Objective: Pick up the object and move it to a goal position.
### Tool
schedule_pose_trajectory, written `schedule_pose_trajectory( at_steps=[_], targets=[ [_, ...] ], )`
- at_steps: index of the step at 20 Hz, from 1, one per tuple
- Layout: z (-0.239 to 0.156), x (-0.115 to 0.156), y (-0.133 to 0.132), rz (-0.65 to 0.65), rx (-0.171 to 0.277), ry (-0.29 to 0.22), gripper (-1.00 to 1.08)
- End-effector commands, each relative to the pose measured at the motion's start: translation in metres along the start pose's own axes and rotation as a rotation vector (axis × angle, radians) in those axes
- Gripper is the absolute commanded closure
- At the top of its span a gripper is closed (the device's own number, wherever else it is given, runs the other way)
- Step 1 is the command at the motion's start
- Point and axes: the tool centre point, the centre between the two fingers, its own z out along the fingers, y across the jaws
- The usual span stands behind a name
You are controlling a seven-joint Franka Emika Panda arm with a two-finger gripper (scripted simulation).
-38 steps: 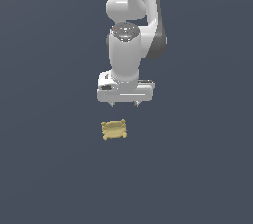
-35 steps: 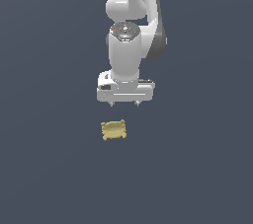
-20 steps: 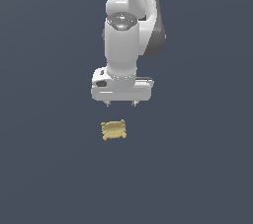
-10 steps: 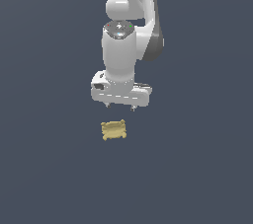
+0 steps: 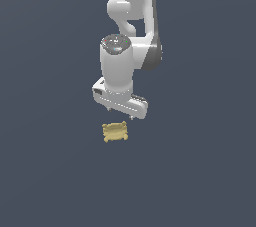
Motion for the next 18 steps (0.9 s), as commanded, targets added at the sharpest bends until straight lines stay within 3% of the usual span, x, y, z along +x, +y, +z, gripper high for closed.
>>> schedule_pose_trajectory(
  at_steps=[1,18],
  targets=[
    [0.008,0.002,0.002,0.079,0.001,-0.006,-0.92],
    [0.058,0.01,0.014,0.604,-0.014,-0.036,-0.92]
  ],
)
